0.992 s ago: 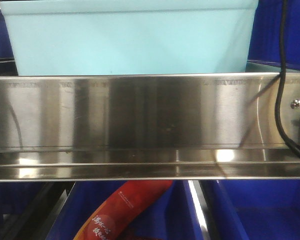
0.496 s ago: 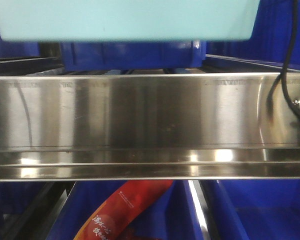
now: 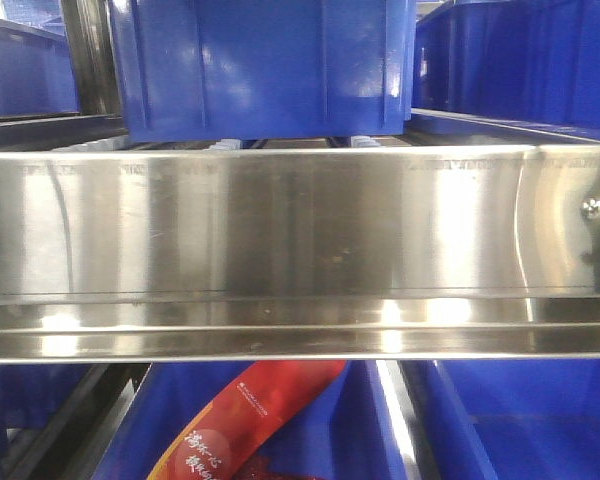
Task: Fetch blue bin and place on conveyor start
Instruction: 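Lift the turquoise bin with both grippers and pull it off the shelf, then hold the bin with both grippers while the base turns away from the rack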
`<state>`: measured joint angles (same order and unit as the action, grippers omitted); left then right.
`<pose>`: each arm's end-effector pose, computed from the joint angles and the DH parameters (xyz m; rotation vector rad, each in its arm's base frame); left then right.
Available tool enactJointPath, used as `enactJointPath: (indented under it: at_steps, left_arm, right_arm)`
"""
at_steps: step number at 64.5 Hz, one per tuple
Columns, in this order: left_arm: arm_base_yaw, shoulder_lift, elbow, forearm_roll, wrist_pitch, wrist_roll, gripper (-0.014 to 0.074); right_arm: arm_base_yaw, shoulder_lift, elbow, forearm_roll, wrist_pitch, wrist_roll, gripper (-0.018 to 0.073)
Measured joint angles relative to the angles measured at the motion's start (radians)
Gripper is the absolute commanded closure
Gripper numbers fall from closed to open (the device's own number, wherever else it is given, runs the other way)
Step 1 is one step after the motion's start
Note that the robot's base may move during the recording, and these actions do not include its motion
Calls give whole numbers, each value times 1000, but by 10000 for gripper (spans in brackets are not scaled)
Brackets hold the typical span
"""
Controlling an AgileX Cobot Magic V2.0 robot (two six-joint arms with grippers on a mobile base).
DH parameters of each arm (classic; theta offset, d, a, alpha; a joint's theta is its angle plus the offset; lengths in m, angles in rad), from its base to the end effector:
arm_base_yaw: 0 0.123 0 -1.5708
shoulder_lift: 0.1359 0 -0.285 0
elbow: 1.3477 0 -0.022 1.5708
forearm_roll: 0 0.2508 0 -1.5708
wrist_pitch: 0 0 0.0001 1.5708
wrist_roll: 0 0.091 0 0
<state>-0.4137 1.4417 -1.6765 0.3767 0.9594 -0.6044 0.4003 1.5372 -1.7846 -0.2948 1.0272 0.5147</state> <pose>0.2897 -0.0972 0.4590 -0.1384 2.1404 -0.1310 0.3106 0.1068 0.4546 0.0891 2.2205 0.1357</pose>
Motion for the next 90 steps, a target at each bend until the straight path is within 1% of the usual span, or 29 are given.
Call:
enactJointPath:
  at_steps: [17,29,90]
  left_arm:
    - [-2,-2,-75,0,14,8,707]
    - [-5,-2,-75,-4,37,19,707]
    - [-5,-2,-75,-6,23,24,707]
  right_arm:
    - [2,-14,-27,-2,-2,2,722]
    - [2,-14,-78,-2,2,2,722]
    - [2,-14,-78,-2,14,2,722]
